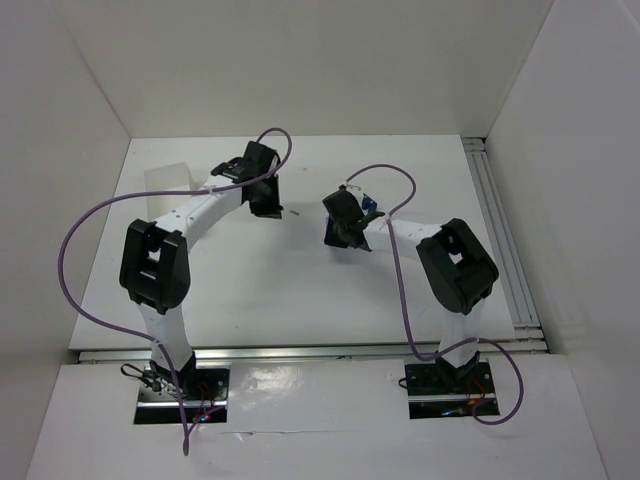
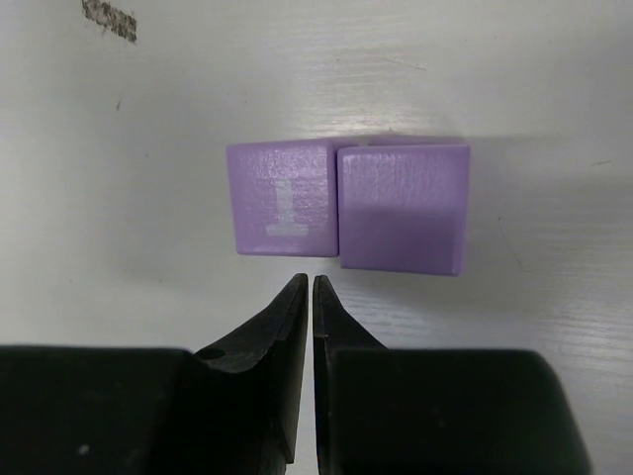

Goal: Build the wood block tower

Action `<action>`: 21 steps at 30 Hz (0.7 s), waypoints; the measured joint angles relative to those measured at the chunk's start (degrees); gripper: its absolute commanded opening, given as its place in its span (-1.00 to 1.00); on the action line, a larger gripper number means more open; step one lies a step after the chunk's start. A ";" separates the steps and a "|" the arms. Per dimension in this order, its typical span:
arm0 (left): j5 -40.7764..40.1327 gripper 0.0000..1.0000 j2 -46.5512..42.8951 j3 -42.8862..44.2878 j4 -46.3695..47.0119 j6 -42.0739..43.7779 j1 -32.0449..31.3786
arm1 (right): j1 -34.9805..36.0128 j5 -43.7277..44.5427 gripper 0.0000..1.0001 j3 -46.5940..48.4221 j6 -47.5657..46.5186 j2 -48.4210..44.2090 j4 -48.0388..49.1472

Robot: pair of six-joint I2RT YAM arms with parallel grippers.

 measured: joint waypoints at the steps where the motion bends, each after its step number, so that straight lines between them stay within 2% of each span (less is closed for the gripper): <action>1: 0.00 -0.52 0.00 0.00 0.00 0.02 0.13 | 0.00 0.28 -0.75 0.20 0.00 0.07 0.00; 21: -0.07 -0.52 0.00 -0.07 0.00 0.02 0.46 | -0.04 2.51 -0.72 1.57 0.15 2.08 -0.09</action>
